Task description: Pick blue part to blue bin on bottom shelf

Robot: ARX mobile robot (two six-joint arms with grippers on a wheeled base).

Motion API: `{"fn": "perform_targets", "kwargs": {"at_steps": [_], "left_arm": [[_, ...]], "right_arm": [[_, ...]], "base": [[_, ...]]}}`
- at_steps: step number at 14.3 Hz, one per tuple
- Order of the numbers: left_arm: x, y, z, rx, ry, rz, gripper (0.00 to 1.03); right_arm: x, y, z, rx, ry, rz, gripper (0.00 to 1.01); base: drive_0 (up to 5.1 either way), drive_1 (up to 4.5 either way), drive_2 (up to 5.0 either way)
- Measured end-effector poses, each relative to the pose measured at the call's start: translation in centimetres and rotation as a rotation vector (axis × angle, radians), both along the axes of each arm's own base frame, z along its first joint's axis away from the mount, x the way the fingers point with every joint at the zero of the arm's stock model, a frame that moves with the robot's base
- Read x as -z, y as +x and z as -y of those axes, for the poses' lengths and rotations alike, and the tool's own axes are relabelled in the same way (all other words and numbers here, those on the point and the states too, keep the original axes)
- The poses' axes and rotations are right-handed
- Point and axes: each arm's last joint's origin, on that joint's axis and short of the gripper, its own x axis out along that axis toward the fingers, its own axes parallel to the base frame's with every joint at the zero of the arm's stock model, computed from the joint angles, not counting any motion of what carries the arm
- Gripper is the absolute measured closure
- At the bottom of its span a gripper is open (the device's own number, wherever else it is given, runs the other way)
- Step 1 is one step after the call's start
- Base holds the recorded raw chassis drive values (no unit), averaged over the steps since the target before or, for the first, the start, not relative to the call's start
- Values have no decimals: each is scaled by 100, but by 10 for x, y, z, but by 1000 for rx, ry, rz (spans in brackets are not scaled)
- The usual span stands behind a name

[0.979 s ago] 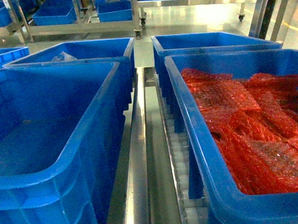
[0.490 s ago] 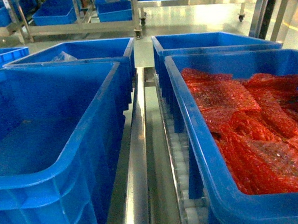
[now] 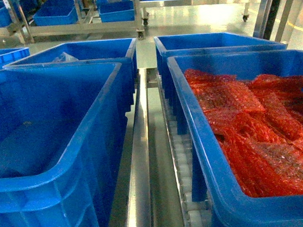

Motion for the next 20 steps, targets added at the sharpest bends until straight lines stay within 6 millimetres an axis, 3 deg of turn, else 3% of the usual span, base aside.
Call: {"fn": "perform_targets", "kwargs": {"at_steps": [1,8,10,15,16,20], "left_arm": [[0,0,0,0,0,1,4],[-1,1,-2,21,-12,10,9],[5,-10,-16,116,-54,40,35],[25,-32,-36,124,-66,32,96],[29,-35,-39,122,-69,27,101],[34,-46,-51,124,-71,40,101]], "right_arm": [[0,0,0,0,0,0,3],[0,0,0,0,0,0,3],[0,0,0,0,0,0,3],[0,0,0,0,0,0,3],[0,0,0,0,0,0,3],[0,0,0,0,0,1,3]], "base": [[0,0,0],[0,0,0],[0,0,0],[0,0,0],[0,0,0],[0,0,0]]}}
